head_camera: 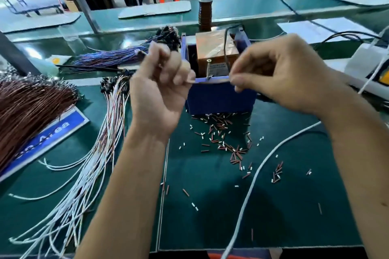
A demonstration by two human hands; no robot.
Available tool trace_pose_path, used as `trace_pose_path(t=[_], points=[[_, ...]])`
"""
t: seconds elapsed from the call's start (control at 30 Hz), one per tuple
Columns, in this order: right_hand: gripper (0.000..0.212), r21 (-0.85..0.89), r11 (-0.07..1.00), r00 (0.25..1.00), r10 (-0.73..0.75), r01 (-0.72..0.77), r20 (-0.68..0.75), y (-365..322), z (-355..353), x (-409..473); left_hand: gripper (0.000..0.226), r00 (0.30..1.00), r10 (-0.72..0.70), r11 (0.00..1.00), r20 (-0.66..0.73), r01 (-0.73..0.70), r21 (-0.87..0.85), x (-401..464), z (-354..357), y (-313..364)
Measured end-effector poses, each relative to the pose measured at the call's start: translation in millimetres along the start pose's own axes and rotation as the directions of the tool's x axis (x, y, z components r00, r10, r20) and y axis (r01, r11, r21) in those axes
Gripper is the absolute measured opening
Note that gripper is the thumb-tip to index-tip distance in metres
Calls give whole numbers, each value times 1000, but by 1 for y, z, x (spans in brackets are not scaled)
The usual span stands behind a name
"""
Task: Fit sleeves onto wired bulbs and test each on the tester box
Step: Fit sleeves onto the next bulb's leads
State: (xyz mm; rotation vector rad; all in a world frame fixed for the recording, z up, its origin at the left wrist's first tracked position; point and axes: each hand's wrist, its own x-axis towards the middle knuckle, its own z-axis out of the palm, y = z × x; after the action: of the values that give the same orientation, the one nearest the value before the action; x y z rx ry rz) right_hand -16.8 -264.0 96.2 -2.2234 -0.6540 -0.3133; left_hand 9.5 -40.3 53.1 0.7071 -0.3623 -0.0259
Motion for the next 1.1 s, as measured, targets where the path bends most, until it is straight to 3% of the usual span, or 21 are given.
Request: trace_pose_path(t=[0.13, 0.23, 0.3, 0.37, 0.43, 0.47, 0.6, 0.77, 0.83, 1.1], points=[[13, 128, 975, 963, 150, -182, 226, 35, 10, -22, 31, 997, -76, 974, 9, 72, 216, -11, -18, -21], [12, 148, 968, 961, 169, -204, 217, 50, 23, -27, 26, 991, -113, 887, 66, 71, 457, -16, -15, -35], [12, 137, 974, 974, 156, -180, 167, 56, 33, -26, 21, 988, -99, 745, 119, -6, 667, -18, -11, -48], [13, 160, 972, 979, 153, -174, 132, 61, 40, -27, 17, 979, -54, 514, 195, -141, 846, -21, -12, -60], [15, 178, 966, 978, 168, -188, 122, 66, 46, -29, 12, 966, -25, 310, 256, -236, 921, -23, -14, -68], [16, 187, 961, 976, 186, -204, 113, 69, 47, -29, 10, 966, -24, 259, 259, -244, 935, -24, -16, -71], [15, 293, 927, 972, 232, -235, 45, 76, 48, -32, 9, 969, -77, 248, 236, -211, 946, -25, -21, -75], [22, 453, 835, 945, 323, -313, 59, 80, 49, -38, 5, 973, -56, 278, 225, -201, 939, -25, -31, -73], [14, 504, 809, 944, 326, -303, 45, 82, 50, -37, 4, 973, -40, 262, 228, -210, 942, -25, -32, -73], [7, 488, 823, 946, 323, -289, 16, 85, 55, -38, 5, 977, -33, 187, 212, -202, 961, -26, -33, -72]])
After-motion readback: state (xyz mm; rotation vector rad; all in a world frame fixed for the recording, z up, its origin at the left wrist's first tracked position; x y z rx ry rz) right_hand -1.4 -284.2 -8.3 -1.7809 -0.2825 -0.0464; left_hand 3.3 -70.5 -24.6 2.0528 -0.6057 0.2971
